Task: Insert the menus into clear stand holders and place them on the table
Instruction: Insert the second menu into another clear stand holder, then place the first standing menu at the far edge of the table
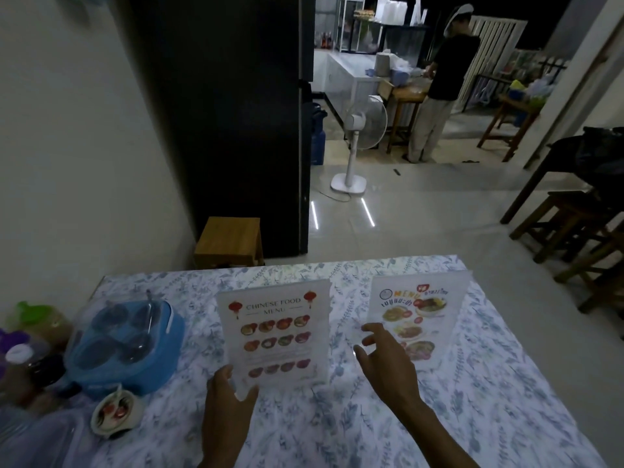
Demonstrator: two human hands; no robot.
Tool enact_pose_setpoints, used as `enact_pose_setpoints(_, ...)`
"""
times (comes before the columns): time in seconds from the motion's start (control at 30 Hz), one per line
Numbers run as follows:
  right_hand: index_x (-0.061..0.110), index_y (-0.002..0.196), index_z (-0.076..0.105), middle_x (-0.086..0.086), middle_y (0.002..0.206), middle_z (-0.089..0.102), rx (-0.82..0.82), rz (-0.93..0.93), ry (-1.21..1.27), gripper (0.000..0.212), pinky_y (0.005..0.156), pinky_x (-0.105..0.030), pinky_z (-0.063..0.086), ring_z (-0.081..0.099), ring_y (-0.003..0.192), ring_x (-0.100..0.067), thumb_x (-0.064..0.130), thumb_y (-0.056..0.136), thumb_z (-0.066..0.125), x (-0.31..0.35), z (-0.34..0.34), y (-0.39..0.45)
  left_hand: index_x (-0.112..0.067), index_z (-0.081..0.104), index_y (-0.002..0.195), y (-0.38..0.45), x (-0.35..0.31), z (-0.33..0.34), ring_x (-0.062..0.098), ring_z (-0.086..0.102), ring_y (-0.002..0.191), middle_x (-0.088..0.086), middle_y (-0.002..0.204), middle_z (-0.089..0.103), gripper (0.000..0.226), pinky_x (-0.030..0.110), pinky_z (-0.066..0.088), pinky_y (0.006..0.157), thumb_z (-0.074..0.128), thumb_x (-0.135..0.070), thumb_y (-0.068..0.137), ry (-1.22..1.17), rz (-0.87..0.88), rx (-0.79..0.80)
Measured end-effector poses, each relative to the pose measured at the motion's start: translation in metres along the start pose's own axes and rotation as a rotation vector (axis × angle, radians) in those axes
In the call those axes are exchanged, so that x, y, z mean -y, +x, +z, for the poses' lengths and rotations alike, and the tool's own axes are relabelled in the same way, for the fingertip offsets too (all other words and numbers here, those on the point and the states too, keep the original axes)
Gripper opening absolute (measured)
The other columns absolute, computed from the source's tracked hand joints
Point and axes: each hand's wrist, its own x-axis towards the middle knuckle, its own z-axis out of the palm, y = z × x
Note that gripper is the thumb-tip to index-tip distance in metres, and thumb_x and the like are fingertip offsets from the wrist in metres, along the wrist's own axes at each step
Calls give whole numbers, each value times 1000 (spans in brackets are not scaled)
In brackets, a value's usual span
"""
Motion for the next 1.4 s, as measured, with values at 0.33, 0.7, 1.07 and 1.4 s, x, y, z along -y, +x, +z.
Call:
enact_pose_setpoints(0.33, 34, 122, 50, 14, 103, 65, 4, 3, 52, 36, 68, -33, 55, 65, 76, -3, 41, 90, 64, -44, -42, -2, -17, 45, 132, -52, -46, 48, 25, 59, 106, 7, 127, 50, 60, 43, 55, 88, 78, -28, 83, 64, 73, -17)
enact_pose_setpoints(0.7, 38, 121, 46, 15, 102, 63, 22, -15, 48, 33, 65, -35, 58, 65, 81, -4, 48, 92, 56, -114, -84, 2, -21, 41, 136, -97, -92, 120, 24, 59, 114, 5, 138, 51, 62, 41, 54, 86, 75, -37, 86, 103, 151, -10)
enact_pose_setpoints(1.07, 36, 124, 46, 16, 105, 63, 12, 86, 75, 38, 62, -28, 54, 64, 76, -1, 46, 90, 62, -170, -111, 24, -18, 43, 136, -108, -135, 191, 25, 60, 115, 5, 136, 53, 62, 37, 52, 86, 76, -32, 86, 91, 217, 101)
enact_pose_setpoints(1.4, 19, 150, 29, -5, 153, 35, 90, 258, 170, 75, 102, -42, 44, 42, 135, -24, 38, 89, 67, -189, -85, 64, -13, 51, 124, -71, -142, 215, 25, 63, 93, 7, 116, 54, 51, 36, 53, 67, 72, -42, 86, 356, 228, 49)
